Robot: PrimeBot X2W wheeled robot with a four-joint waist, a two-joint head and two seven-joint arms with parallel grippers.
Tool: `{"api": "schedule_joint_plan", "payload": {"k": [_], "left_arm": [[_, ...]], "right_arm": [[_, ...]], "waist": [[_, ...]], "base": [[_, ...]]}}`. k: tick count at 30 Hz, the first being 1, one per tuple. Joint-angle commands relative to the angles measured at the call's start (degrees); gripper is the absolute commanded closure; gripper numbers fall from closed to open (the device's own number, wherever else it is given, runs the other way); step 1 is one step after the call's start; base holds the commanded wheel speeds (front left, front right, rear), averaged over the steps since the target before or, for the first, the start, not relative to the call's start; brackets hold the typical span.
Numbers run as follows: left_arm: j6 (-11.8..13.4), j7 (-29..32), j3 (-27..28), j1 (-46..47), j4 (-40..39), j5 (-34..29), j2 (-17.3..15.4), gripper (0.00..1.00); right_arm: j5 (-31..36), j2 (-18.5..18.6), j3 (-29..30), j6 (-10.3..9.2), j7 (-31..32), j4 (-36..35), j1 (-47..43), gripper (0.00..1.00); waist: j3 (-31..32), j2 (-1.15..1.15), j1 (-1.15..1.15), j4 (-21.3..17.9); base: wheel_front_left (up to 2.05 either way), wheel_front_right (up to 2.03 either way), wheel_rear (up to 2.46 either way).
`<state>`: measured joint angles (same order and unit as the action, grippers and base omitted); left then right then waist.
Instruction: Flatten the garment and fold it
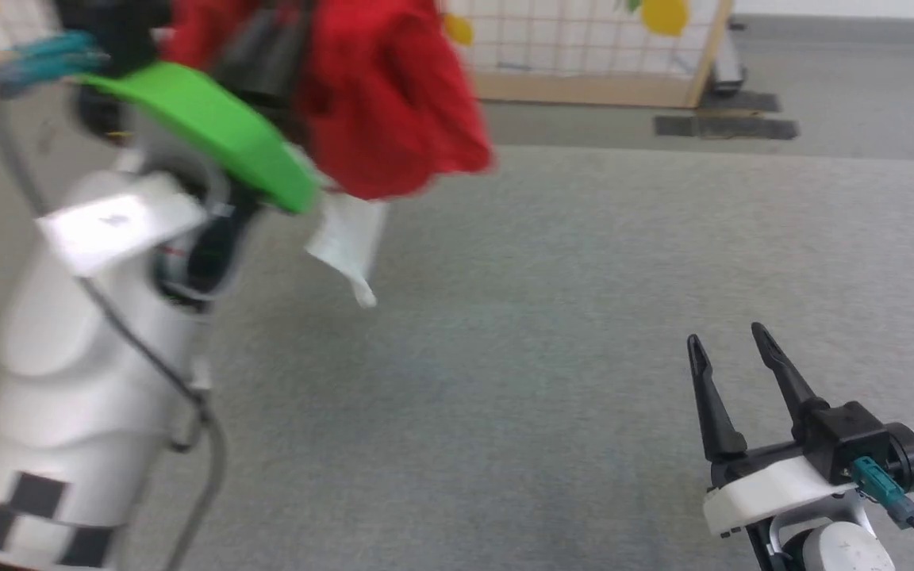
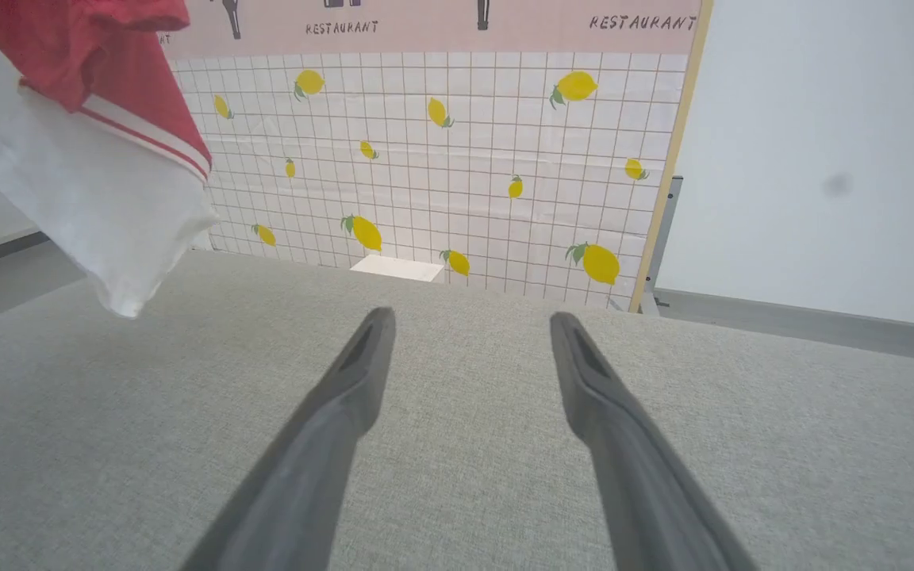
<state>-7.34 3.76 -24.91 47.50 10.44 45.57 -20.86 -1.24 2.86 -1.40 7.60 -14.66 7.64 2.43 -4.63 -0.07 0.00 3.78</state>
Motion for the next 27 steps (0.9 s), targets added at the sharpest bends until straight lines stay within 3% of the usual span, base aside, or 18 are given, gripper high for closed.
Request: {"api": "schedule_joint_plan", "payload": {"k": [1,7,11,14,18,27], "left_arm": [[-0.14,-0.22,-1.22,0.90,-0.86,0.58,1.52,1.00],[-0.14,-1.80,-6.00,1.83,-1.48,0.94,8.27,1.00],[-0.14,-5.69,-8.14,1.37,-0.39,1.51,13.00,1.00],[-0.14,-9.40,-9.52,-0.26,1.17,2.18,14.72,1.00],[-0.14,-12.47,-10.57,-6.18,6.05,4.24,14.45,1.00],[-0.09,-15.99,-11.44,-18.73,22.96,6.25,8.28,1.00]], "right_arm": [[-0.52,0.02,0.22,-0.11,-0.34,-0.04,-0.50,0.00],[-0.73,0.02,1.73,-0.11,-0.34,-0.63,0.08,0.00],[-1.11,0.02,4.00,-0.11,-0.34,-1.00,0.12,0.00],[-1.32,0.02,5.60,-0.11,-0.34,-1.15,-0.20,0.00],[-1.70,0.02,6.07,-0.11,-0.34,-1.34,-0.49,0.00],[-1.77,0.02,5.00,-0.11,-0.34,-0.71,-0.53,0.00]], "waist": [[1.91,0.07,0.00,-3.98],[1.40,0.07,0.00,-10.35],[0.58,0.07,0.00,-13.69],[-0.02,0.07,0.00,-15.02],[-0.94,0.07,0.00,-15.42],[-2.74,0.07,0.00,-12.06]], "base": [[0.00,0.00,0.00],[0.00,0.00,0.00],[0.00,0.00,0.00],[0.00,0.00,0.00],[0.00,0.00,0.00],[0.00,0.00,0.00]]}}
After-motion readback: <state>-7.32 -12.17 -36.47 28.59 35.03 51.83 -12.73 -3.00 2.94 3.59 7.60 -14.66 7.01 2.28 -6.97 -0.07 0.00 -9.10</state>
